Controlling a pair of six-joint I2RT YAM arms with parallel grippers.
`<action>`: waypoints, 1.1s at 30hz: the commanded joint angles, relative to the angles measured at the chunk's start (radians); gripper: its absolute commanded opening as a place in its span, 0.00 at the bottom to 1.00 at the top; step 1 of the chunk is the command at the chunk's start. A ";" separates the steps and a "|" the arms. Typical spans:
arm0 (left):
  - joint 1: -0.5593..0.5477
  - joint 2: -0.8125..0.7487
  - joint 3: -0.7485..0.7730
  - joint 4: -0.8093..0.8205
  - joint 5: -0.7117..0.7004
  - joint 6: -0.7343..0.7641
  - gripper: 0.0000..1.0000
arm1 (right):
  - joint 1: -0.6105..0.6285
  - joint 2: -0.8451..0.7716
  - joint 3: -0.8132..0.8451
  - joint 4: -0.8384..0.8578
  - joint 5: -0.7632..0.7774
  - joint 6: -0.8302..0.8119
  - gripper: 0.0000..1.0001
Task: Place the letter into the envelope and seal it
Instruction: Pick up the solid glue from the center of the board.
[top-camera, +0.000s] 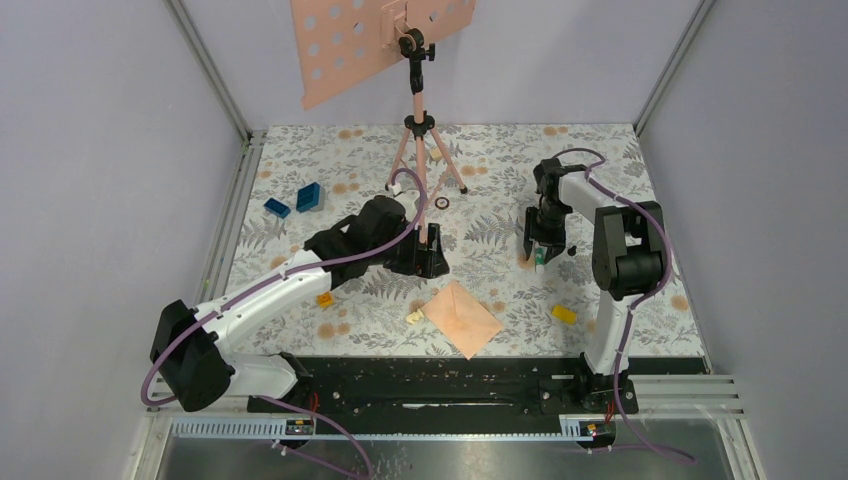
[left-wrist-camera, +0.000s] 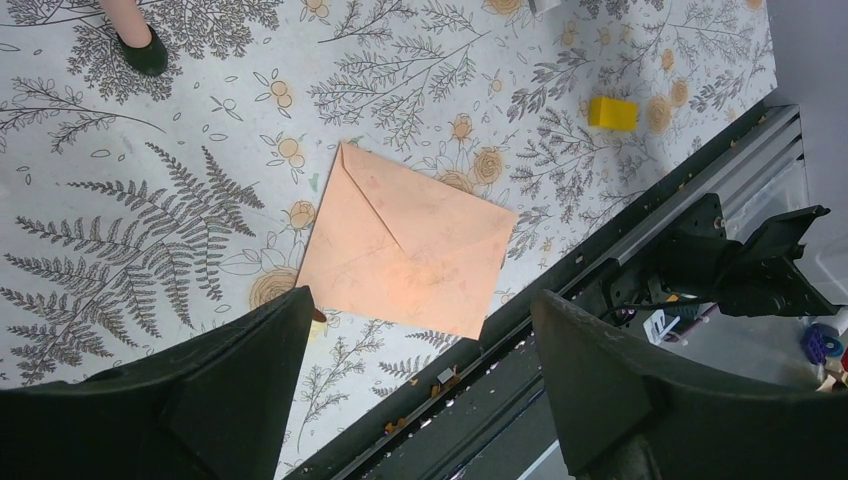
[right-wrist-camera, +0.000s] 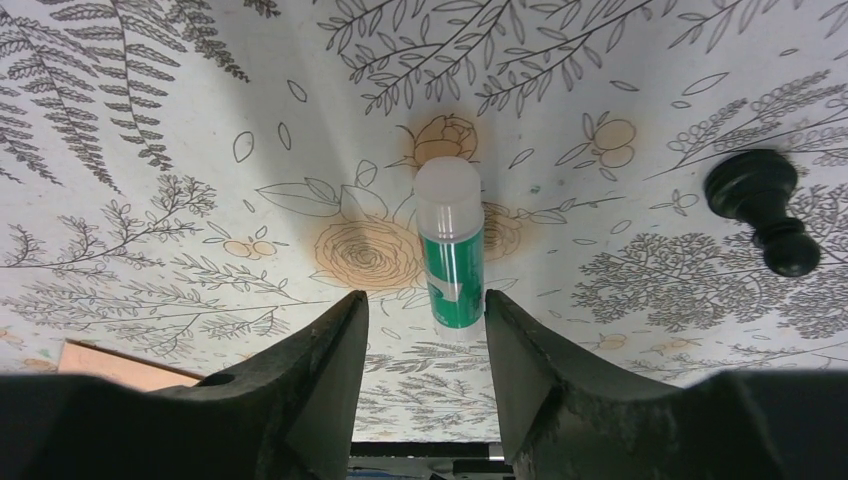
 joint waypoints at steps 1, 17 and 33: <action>0.009 -0.009 0.021 0.017 -0.017 0.022 0.81 | 0.017 0.000 0.031 -0.024 -0.014 0.044 0.54; 0.023 -0.033 0.004 0.002 -0.014 0.045 0.81 | 0.070 0.021 0.068 -0.010 0.017 0.136 0.57; 0.047 -0.054 -0.019 -0.003 0.003 0.084 0.81 | 0.073 0.039 0.102 -0.021 0.099 0.317 0.59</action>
